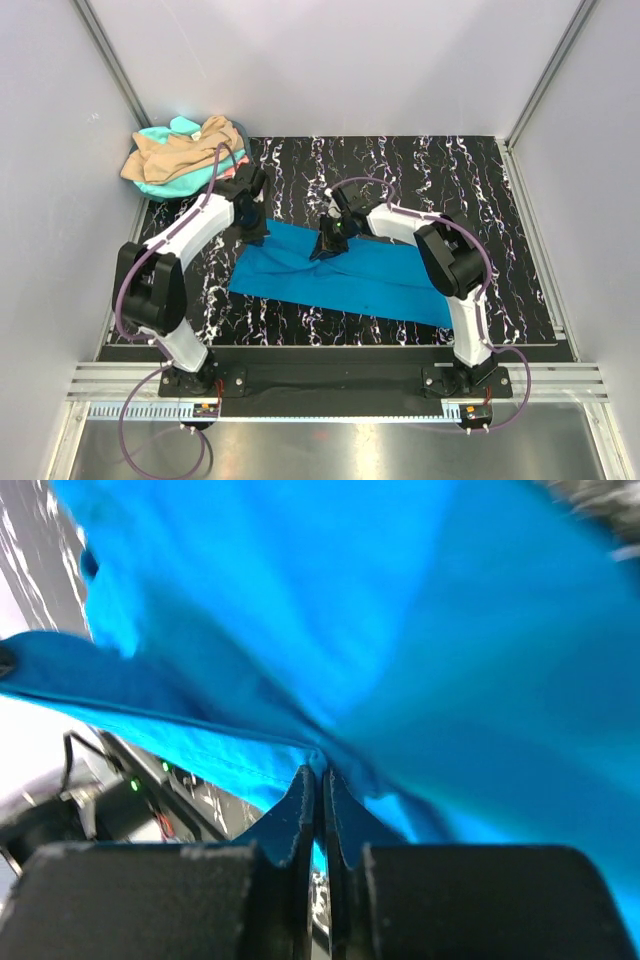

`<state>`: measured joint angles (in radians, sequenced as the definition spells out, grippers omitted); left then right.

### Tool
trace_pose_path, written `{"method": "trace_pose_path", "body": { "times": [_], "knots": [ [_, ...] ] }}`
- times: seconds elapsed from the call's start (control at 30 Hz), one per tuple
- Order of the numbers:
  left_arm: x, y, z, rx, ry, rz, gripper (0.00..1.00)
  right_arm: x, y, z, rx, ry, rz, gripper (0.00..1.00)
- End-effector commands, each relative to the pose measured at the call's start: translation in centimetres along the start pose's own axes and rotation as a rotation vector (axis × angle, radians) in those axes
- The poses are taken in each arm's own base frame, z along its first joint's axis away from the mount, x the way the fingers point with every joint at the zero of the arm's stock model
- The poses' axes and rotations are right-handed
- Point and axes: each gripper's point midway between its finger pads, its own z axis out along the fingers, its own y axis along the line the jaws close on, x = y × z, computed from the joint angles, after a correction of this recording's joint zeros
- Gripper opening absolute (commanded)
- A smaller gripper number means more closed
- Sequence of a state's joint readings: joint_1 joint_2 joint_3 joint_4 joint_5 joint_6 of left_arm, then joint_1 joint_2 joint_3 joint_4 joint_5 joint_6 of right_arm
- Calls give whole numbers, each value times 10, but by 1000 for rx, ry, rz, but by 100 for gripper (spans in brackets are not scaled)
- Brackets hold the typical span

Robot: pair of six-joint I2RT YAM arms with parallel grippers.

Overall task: Fold and stack the t-shirts
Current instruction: Fold the tshirt

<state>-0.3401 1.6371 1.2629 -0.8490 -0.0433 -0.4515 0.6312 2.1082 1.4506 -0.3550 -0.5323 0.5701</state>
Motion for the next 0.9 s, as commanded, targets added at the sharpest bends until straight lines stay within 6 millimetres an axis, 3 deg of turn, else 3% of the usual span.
{"method": "trace_pose_path", "body": {
  "times": [0.0,0.17,0.6,0.87],
  "knots": [
    [-38,-8,-5,-5,-83,10,0,-27,16,-13,-64,-130,15,0],
    [-59,-11,-2,-30,-99,8,0,-33,20,-20,-94,-203,6,0],
    [-80,-5,40,-130,-38,28,0,-38,-5,1,-63,-214,148,1],
    [-87,1,36,-165,-70,24,0,-51,5,-7,-92,-243,117,4]
  ]
}}
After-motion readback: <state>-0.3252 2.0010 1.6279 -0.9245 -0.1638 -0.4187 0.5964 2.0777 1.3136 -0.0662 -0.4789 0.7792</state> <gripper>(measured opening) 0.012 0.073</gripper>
